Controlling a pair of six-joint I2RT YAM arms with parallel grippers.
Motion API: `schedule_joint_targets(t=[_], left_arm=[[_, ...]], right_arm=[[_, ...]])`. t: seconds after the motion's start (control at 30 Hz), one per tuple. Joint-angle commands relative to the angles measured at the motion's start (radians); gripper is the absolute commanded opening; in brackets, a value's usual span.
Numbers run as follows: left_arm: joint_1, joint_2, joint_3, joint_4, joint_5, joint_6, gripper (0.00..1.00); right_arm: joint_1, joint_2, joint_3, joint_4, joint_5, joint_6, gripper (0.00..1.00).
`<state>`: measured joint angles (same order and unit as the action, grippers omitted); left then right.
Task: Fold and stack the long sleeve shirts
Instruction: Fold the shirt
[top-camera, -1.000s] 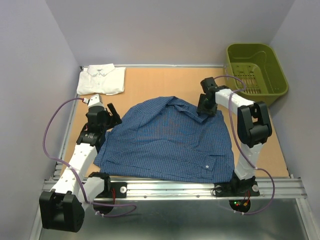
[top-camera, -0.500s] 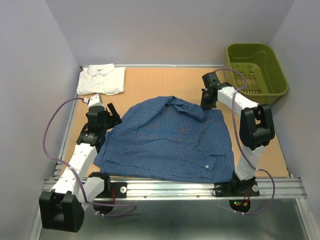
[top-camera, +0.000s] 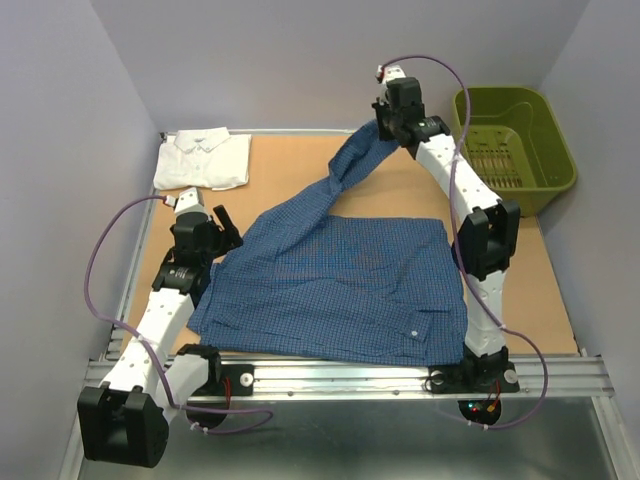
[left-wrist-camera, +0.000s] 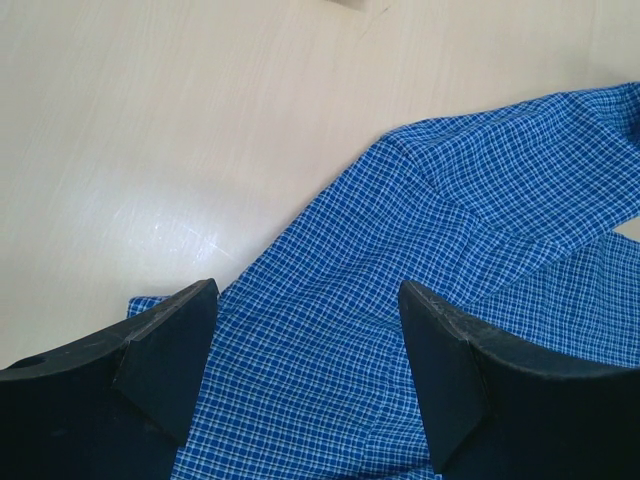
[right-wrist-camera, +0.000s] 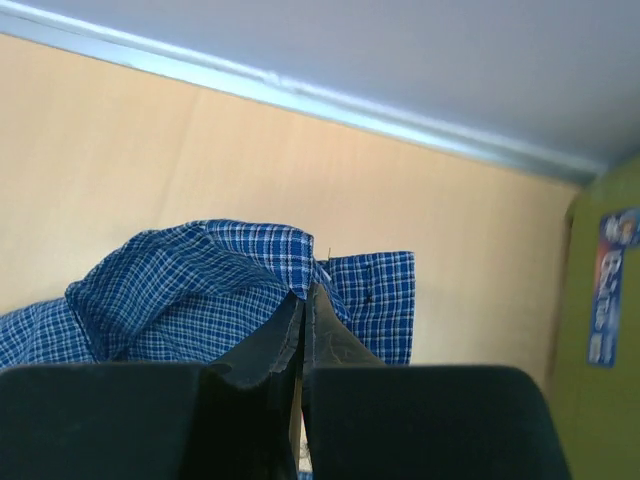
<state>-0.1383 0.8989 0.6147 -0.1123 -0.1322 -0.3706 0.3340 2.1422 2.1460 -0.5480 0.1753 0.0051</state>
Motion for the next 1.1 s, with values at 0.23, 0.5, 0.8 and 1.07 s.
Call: schedule_joint_targets(t=[0.23,0.5,0.8,1.07], left_arm=[[-0.007,-0.026,-0.012,0.036,-0.018,0.019,0.84],[-0.007,-0.031,-0.013,0.036,-0.026,0.019,0.84],[-0.009,-0.005,-0.009,0.036,0.012,0.006,0.84],[-0.093,0.156,0.085,0.048,0.022,-0.036,0.84]], right_arm=[[0.198,-0.025,-0.058,0.313,-0.083,-0.431,0.07],[0.212,0.097,-0.005,0.358,0.458,-0.292,0.78],[0.211,-0.180,-0.440,0.339,0.327,0.077,0.93],[0.209,-0.404,-0.779,0.312,0.139,0.292,0.86]])
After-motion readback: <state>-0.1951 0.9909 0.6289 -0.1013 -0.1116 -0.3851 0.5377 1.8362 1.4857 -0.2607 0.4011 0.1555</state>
